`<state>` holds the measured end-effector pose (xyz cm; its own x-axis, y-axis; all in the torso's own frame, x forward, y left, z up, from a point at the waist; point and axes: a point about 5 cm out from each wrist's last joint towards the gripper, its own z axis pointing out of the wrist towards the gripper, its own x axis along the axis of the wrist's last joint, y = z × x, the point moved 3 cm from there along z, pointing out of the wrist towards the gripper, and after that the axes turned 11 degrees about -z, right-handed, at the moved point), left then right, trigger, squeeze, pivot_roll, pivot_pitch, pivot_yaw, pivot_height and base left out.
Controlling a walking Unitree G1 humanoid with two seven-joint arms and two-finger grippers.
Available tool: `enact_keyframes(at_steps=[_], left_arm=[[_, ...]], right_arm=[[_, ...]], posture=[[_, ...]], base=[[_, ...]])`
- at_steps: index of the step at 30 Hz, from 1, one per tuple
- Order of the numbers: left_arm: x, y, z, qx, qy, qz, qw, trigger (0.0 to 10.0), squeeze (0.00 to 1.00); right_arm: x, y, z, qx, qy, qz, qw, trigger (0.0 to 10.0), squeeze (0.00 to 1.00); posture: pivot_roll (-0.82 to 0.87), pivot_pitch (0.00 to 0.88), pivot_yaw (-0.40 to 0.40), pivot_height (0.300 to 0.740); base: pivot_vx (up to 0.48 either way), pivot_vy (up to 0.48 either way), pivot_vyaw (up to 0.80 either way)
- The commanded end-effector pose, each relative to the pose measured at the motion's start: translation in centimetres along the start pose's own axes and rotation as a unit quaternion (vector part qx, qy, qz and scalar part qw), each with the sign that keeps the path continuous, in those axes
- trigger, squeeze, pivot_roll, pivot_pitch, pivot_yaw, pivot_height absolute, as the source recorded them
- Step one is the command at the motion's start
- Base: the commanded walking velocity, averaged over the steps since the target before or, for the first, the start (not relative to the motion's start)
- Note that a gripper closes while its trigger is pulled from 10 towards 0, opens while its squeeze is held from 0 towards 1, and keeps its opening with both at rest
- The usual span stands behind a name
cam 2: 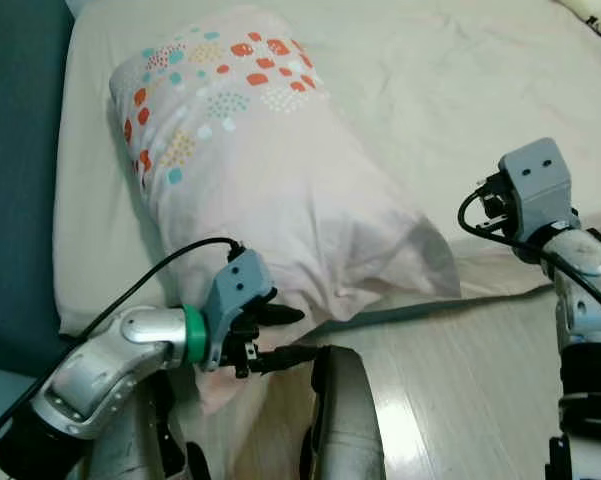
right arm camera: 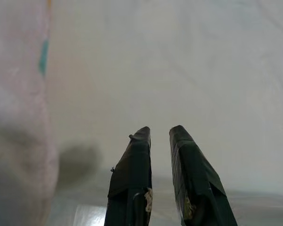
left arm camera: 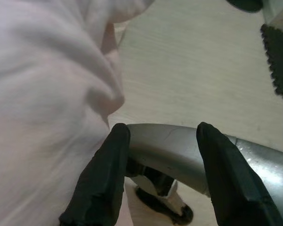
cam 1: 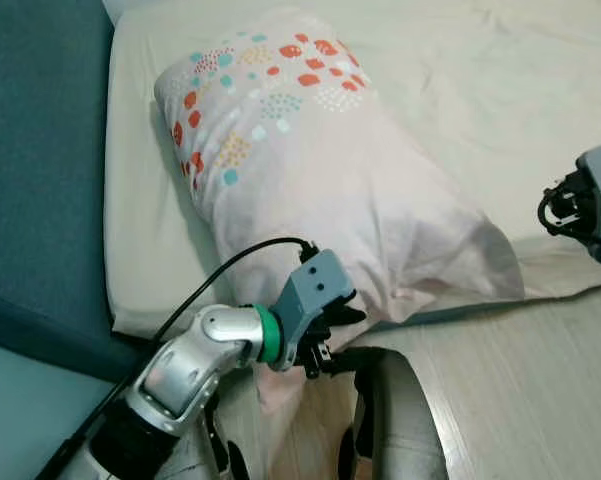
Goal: Clean up the room
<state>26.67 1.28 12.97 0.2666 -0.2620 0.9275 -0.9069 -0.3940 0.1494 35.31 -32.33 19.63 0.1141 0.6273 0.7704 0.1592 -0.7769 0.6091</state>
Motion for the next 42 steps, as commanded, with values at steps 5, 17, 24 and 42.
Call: enact_keyframes(at_steps=[5,17,24,42], left_arm=[[-1.7,-2.6,1.1,0.113,-0.025,0.016,0.993,10.0,0.00],[-0.3,-10.5,-5.8,0.446,0.058,-0.056,0.891,10.0,0.00],[0.8,-12.5,-10.5,0.554,0.080,-0.020,0.829,10.0,0.00],[13.2,-12.9,-12.6,0.546,0.292,0.103,0.778,10.0,0.00]], right_arm=[[-2.4,-3.6,0.5,0.063,-0.020,0.020,0.998,10.0,0.00],[7.3,-17.2,6.6,0.252,0.136,0.167,0.943,10.0,0.00],[16.4,-23.0,6.8,0.364,0.212,0.193,0.886,10.0,0.00],[28.4,-21.1,4.9,0.372,0.388,0.242,0.807,10.0,0.00]], posture=[[-0.04,0.152,0.065,0.518],[0.04,0.159,0.052,0.518],[0.09,0.150,0.037,0.518],[0.07,0.131,0.040,0.518]], base=[[0.000,0.000,0.00],[0.000,0.000,0.00],[0.000,0.000,0.00],[0.000,0.000,0.00]])
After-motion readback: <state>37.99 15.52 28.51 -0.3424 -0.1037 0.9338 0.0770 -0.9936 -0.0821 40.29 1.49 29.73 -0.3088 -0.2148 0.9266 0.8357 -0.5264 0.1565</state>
